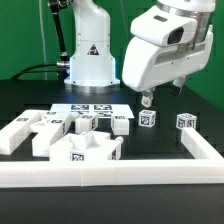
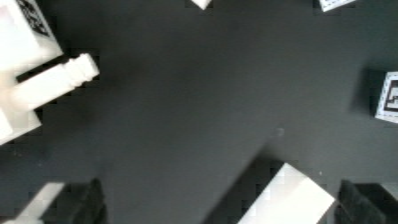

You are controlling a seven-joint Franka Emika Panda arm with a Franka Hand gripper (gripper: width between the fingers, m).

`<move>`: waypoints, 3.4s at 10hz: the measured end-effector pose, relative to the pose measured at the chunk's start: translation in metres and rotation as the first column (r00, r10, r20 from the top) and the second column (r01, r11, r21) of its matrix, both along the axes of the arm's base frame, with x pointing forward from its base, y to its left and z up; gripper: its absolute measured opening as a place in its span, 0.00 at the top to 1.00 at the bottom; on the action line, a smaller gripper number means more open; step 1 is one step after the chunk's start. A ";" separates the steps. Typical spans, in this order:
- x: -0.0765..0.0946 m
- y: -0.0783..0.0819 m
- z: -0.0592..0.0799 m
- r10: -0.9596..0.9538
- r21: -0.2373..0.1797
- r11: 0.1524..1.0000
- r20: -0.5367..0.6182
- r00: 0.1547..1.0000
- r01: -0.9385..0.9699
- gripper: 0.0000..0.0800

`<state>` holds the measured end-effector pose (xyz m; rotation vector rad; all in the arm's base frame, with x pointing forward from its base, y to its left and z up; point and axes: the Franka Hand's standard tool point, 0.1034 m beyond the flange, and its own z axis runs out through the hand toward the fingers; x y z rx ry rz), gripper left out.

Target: Assemble chair

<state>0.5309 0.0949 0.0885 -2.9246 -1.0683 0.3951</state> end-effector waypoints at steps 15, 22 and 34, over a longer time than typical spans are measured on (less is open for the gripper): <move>-0.001 -0.061 -0.011 -0.755 -0.084 0.645 0.086 0.650 0.760 0.19; 0.031 -0.061 -0.015 -0.738 0.092 0.668 0.217 0.639 0.739 0.19; 0.065 -0.098 -0.047 -0.818 0.074 0.563 0.195 0.542 0.823 0.19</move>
Offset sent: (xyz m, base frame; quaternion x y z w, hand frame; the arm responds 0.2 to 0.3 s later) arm 0.0082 -0.0047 0.0057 0.0120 0.0017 0.0499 0.9987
